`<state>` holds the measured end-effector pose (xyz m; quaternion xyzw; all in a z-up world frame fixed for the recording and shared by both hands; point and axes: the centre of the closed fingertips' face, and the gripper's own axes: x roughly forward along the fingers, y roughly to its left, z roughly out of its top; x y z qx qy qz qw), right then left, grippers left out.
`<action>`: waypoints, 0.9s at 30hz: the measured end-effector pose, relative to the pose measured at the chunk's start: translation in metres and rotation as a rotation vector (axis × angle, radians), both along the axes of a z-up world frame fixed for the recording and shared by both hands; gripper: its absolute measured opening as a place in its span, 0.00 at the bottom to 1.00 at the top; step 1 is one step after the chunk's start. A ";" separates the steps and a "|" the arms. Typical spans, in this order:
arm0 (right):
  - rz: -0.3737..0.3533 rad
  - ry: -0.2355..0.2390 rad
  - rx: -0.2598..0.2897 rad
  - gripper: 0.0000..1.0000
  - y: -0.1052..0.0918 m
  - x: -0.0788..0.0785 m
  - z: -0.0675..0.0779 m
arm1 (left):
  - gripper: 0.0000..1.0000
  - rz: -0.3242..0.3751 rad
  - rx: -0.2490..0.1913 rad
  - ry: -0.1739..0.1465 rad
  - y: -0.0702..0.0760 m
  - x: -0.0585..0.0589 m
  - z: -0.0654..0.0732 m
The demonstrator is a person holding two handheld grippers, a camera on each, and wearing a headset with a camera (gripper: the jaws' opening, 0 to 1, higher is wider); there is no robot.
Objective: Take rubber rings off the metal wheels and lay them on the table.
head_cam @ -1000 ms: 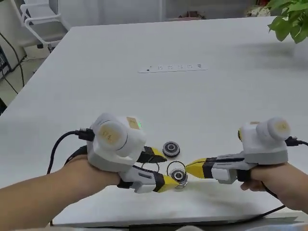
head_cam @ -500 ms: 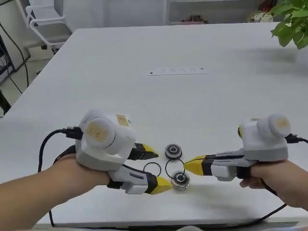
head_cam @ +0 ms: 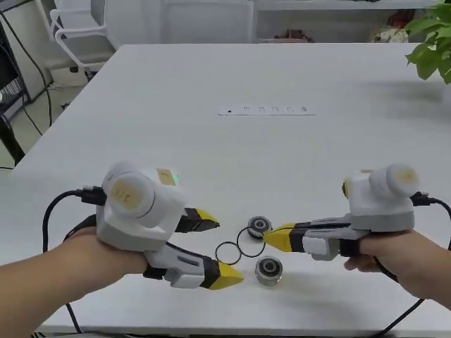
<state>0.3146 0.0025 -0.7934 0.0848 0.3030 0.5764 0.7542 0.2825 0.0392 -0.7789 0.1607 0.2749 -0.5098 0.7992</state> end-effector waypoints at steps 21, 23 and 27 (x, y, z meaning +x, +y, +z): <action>-0.006 0.085 -0.029 0.00 0.024 0.009 -0.017 | 0.65 0.066 -0.014 -0.010 0.023 0.005 0.006; -0.013 0.108 -0.022 0.00 0.025 0.011 -0.018 | 0.66 0.069 -0.013 -0.011 0.025 0.005 0.006; -0.022 0.137 -0.034 0.00 0.029 0.014 -0.024 | 0.67 0.077 -0.014 -0.013 0.028 0.005 0.007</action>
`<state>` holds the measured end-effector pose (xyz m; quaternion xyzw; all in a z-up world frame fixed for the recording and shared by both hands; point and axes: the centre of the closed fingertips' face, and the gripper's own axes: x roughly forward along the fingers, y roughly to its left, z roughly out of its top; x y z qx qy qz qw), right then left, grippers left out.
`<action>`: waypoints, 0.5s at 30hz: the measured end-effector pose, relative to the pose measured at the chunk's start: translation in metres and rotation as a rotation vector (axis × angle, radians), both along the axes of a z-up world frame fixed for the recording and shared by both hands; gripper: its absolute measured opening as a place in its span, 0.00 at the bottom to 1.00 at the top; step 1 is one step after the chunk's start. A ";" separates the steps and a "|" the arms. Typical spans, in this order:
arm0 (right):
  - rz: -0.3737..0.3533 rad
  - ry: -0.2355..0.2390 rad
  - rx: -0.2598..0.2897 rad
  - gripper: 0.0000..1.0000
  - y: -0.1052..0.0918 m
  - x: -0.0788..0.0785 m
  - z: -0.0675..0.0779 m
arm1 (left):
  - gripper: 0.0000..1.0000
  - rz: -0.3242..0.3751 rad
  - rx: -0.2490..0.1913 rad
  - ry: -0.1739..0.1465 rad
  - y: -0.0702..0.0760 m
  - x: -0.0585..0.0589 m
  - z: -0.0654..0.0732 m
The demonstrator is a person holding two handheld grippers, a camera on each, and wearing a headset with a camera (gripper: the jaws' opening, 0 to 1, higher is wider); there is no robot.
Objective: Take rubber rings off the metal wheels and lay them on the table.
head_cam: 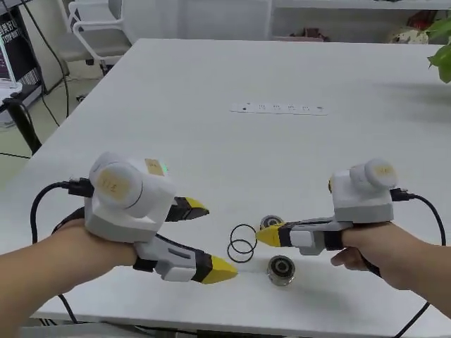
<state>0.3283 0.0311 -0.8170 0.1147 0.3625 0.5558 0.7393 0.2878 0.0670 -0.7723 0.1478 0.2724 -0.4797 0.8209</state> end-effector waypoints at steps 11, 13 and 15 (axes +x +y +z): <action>-0.016 0.073 -0.032 0.00 0.005 0.000 -0.016 | 0.67 0.009 -0.003 0.000 0.003 0.000 0.001; -0.019 0.079 -0.033 0.00 0.005 0.001 -0.018 | 0.67 0.009 -0.003 0.001 0.003 0.000 0.001; -0.027 0.088 -0.033 0.00 0.005 0.002 -0.018 | 0.67 0.010 -0.004 0.001 0.003 0.000 0.001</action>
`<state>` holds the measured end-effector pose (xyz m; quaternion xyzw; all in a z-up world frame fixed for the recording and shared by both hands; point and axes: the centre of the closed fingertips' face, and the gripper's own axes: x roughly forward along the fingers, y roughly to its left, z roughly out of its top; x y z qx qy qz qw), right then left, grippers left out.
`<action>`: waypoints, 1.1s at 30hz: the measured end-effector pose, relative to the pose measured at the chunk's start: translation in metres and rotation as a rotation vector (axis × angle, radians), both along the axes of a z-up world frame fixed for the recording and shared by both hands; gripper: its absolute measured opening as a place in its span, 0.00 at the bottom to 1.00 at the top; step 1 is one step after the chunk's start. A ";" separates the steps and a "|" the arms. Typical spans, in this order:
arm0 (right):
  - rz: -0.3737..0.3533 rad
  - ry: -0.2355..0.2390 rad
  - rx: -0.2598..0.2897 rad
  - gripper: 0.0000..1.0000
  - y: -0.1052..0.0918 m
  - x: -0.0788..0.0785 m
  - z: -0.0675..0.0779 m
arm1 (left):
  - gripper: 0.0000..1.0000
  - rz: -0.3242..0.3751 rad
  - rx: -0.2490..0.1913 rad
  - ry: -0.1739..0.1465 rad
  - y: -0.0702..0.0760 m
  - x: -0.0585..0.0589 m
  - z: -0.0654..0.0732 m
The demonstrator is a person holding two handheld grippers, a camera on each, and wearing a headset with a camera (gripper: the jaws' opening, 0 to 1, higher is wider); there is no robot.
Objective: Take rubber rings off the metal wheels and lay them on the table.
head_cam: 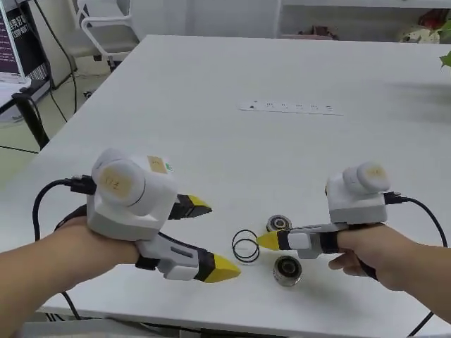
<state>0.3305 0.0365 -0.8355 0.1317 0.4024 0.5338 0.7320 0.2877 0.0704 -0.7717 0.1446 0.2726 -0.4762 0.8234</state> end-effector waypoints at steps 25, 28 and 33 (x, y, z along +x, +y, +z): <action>-0.032 0.030 -0.047 0.00 -0.003 0.002 -0.016 | 0.66 0.009 0.003 0.017 0.003 0.000 -0.005; -0.042 0.042 -0.042 0.00 -0.003 0.003 -0.017 | 0.66 0.008 0.005 0.020 0.002 -0.001 -0.006; -0.043 0.039 -0.053 0.00 -0.004 0.003 -0.019 | 0.66 0.004 0.010 0.023 0.003 -0.001 -0.007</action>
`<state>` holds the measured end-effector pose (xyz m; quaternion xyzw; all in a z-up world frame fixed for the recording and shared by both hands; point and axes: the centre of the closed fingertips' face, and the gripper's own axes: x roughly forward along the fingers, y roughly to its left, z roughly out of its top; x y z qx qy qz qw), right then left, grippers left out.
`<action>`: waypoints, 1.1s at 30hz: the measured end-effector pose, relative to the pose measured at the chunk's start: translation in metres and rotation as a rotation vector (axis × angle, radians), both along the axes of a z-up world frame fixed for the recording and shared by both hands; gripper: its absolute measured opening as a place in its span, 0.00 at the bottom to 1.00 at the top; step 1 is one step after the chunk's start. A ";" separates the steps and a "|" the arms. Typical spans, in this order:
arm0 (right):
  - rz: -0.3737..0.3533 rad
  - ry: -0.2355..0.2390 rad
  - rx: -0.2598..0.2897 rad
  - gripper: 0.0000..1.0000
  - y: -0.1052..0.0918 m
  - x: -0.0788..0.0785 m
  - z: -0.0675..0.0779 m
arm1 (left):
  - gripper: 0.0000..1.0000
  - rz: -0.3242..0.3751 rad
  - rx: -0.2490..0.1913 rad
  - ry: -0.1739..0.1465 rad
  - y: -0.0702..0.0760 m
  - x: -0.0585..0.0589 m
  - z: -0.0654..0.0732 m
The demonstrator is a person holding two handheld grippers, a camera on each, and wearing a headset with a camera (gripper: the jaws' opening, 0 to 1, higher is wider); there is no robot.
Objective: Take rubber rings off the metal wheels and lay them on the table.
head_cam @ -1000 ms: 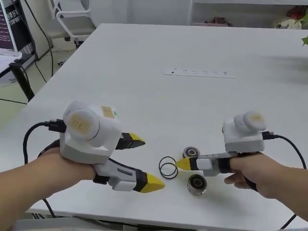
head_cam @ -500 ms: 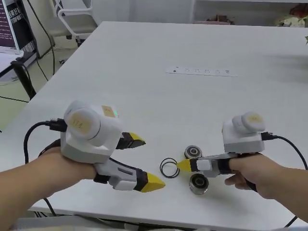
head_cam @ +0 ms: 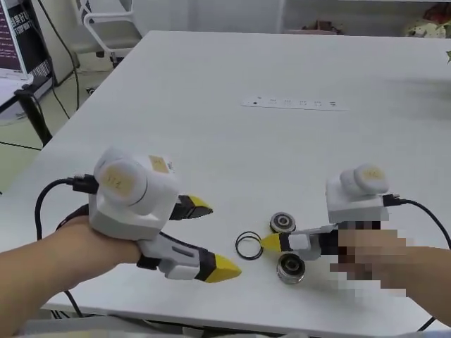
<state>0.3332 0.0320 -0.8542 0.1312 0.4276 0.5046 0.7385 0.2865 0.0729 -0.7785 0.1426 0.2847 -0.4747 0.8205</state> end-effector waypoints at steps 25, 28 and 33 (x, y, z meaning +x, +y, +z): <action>0.087 -0.129 -0.075 0.07 0.004 -0.005 -0.002 | 0.65 -0.014 0.019 0.020 -0.001 -0.002 -0.007; 0.128 -0.170 -0.094 0.11 0.007 -0.008 -0.001 | 0.65 -0.017 0.021 0.024 -0.001 -0.003 -0.008; 0.198 -0.249 -0.139 0.16 0.008 -0.013 0.000 | 0.64 -0.021 0.026 0.028 0.000 -0.003 -0.009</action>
